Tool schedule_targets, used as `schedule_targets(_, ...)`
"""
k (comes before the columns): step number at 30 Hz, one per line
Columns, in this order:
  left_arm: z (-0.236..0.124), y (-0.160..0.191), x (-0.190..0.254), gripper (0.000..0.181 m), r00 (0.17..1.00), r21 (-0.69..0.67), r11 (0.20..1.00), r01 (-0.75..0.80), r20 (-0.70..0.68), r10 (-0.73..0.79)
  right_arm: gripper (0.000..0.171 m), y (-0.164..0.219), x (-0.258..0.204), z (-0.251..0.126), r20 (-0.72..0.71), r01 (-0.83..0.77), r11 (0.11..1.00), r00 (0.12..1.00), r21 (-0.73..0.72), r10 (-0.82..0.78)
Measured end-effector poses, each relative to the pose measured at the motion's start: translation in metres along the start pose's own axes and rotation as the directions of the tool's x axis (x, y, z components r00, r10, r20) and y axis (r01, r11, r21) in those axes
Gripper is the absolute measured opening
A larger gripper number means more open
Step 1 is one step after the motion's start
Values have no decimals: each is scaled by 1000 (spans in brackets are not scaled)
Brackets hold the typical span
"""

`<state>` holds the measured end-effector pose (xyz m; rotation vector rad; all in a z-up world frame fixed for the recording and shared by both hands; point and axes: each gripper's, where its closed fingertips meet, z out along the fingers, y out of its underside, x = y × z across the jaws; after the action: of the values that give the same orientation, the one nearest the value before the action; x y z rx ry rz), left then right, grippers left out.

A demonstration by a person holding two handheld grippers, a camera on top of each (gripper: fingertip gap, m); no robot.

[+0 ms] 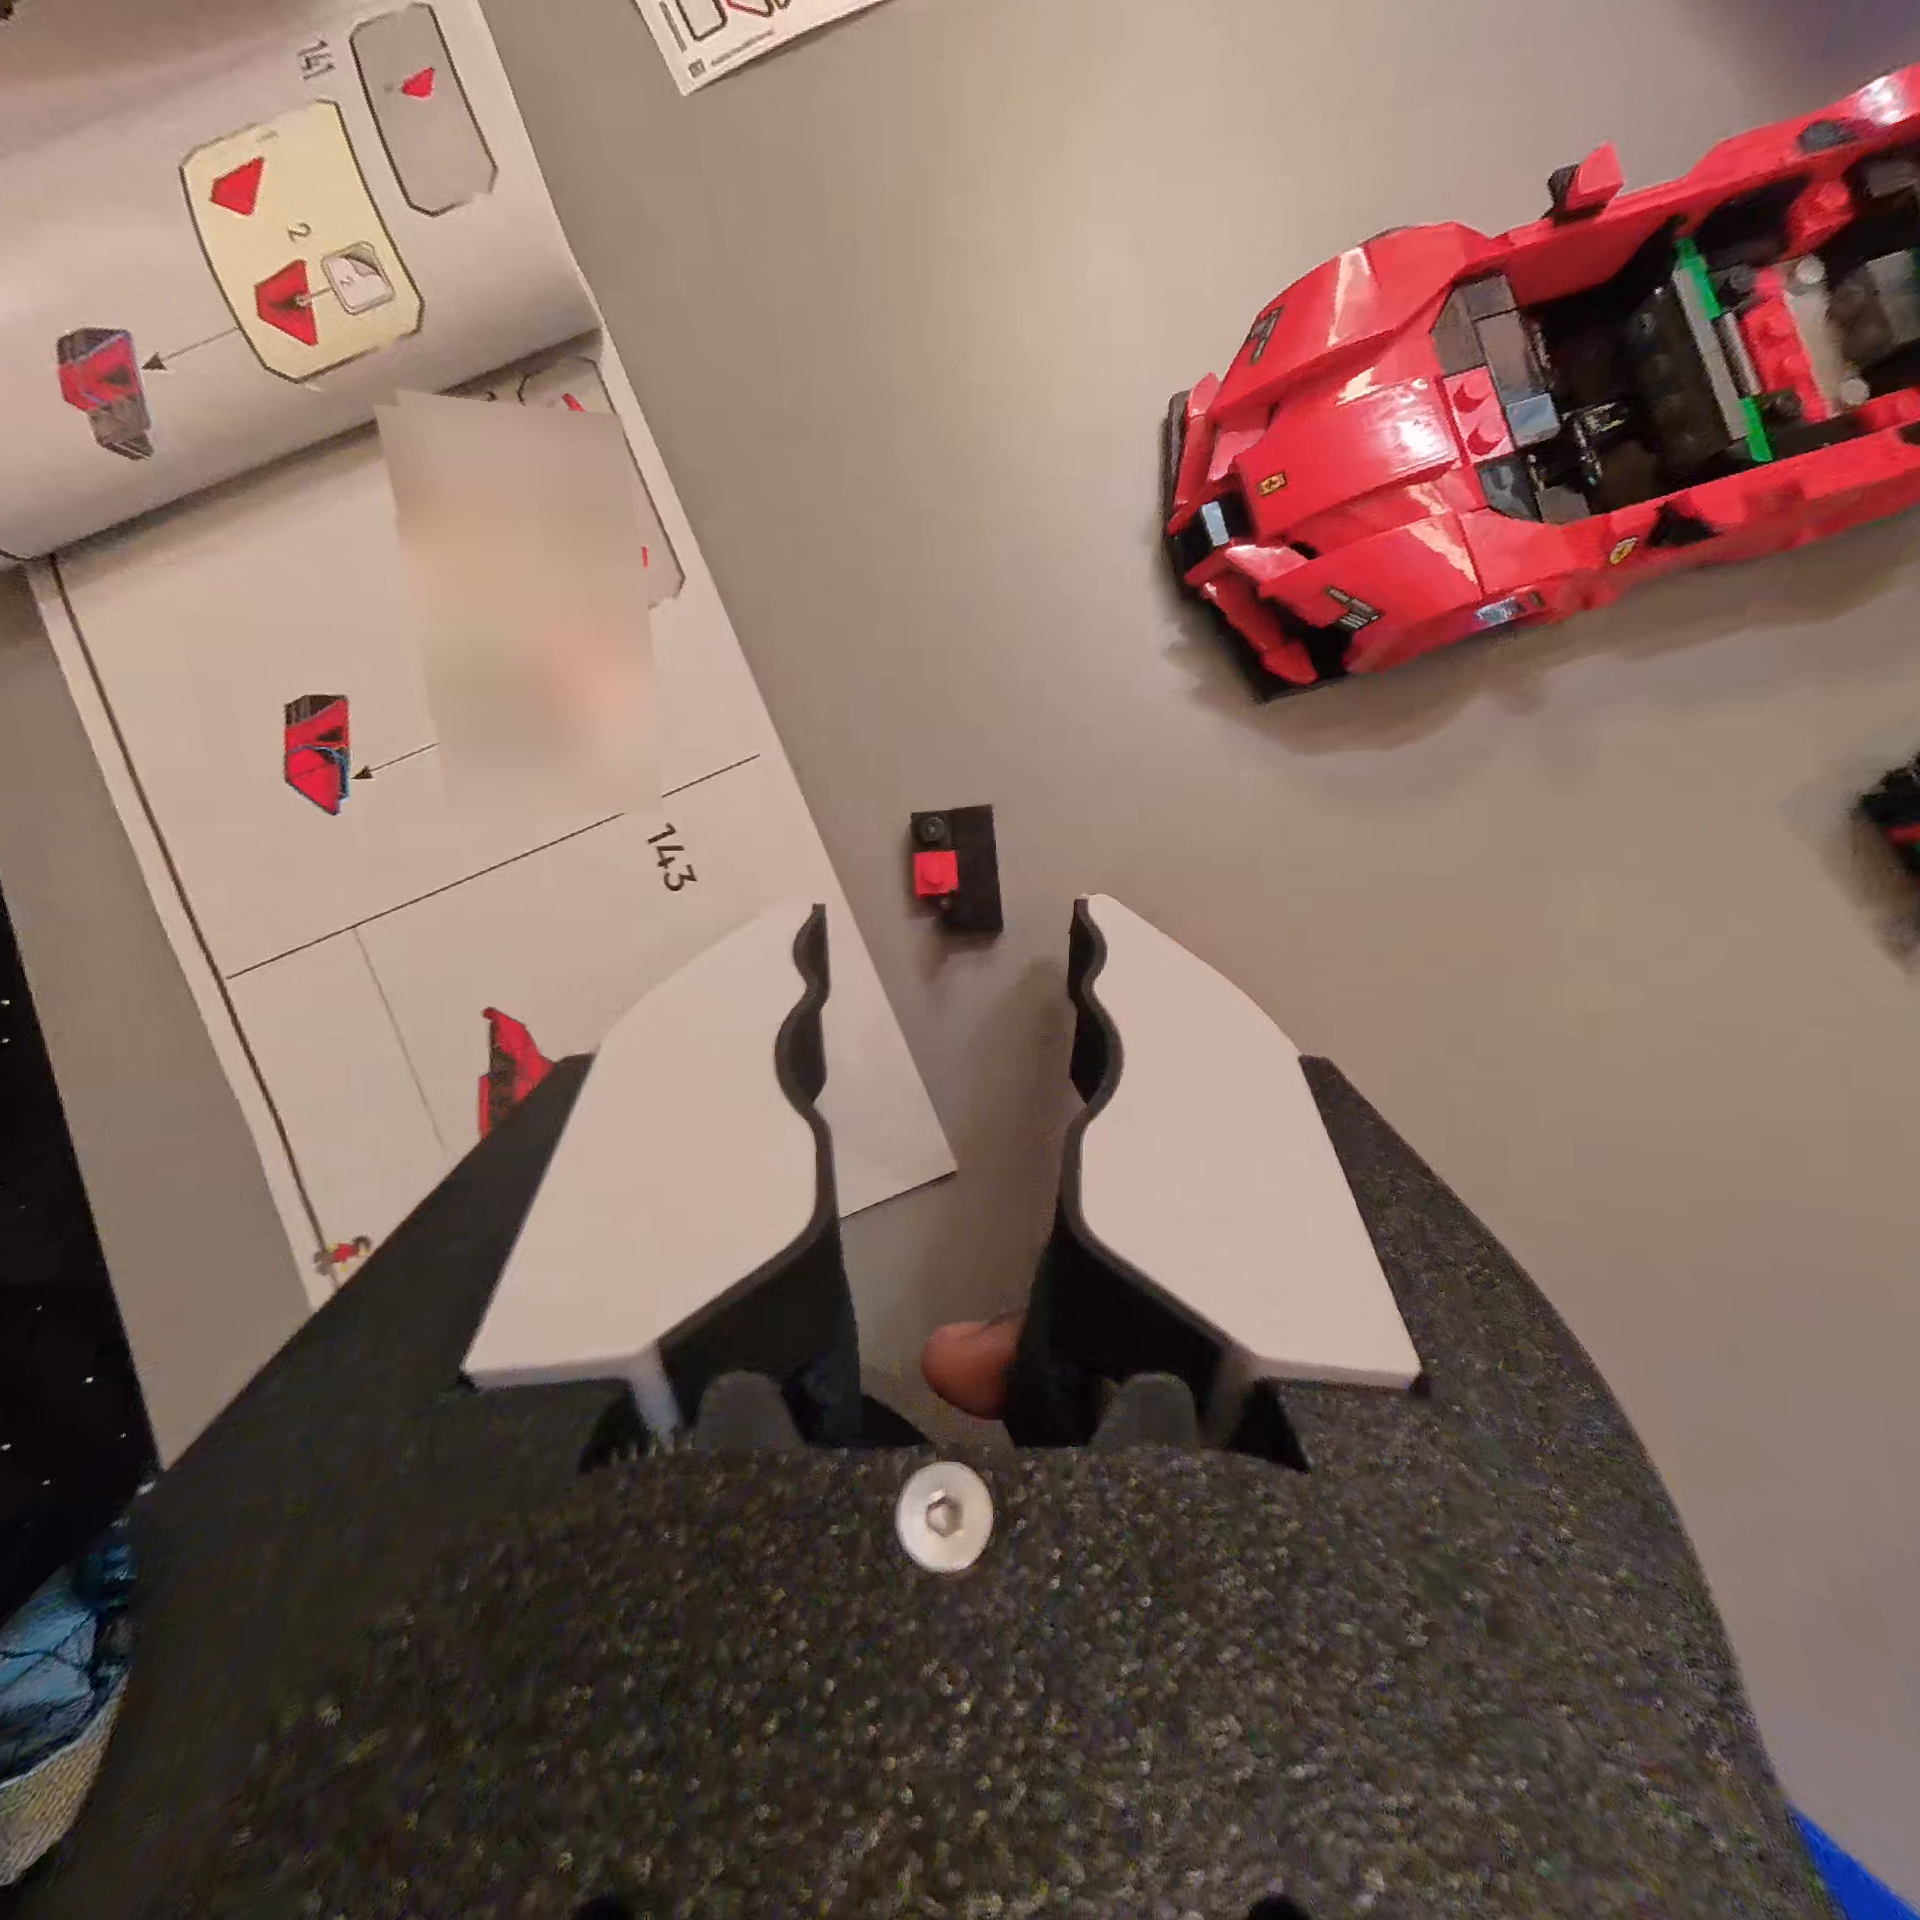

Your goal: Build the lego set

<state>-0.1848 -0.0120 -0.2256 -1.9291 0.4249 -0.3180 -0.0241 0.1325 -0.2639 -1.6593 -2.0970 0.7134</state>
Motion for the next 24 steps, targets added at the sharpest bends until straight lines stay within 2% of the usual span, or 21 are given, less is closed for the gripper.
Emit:
schedule_targets(12,-1,-1,-1,0,1000,12,1000,10,-4,-10,33,1,3,14,48,18,1000,999,-18,-17)
schedule_targets(15,-10,-9,-7,2,999,83,996,19,34,-22,17,1,5,14,55,21,999,998,-27,-20)
schedule_targets(19,-32,-6,-29,2,988,66,998,13,150,-23,17,0,5,14,65,43,998,997,-39,-40)
schedule_targets(24,-39,-6,-37,2,983,91,996,19,180,-35,17,-13,3,14,78,82,997,994,-4,-82)
